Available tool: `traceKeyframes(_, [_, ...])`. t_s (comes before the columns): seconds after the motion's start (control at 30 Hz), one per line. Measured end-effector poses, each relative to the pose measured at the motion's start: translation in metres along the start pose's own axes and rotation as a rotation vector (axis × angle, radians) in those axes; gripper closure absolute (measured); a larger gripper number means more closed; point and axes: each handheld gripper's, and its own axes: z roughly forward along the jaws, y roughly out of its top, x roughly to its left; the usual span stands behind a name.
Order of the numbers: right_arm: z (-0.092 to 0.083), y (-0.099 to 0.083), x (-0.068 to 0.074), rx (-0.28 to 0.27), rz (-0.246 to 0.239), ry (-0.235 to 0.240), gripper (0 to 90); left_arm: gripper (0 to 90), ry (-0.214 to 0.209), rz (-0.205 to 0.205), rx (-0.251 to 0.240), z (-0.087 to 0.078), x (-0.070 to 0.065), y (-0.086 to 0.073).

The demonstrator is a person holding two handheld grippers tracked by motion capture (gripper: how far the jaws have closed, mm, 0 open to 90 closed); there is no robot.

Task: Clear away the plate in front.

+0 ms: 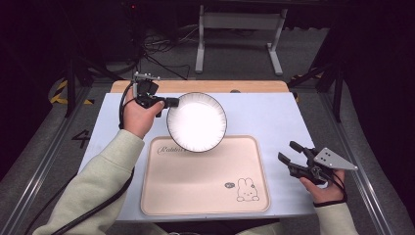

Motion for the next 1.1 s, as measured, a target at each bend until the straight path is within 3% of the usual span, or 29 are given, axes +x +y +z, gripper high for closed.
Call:
traceKeyframes(0.43, [0.000,0.001,0.001,0.002,-0.002,0.000,36.7,84.4,-0.053,0.073,0.030,0.001,-0.027,-0.006])
traceKeyframes(1.1, [-0.001,0.000,0.000,0.004,-0.006,-0.006,36.6,84.3,-0.097,0.116,0.066,0.014,-0.041,-0.024])
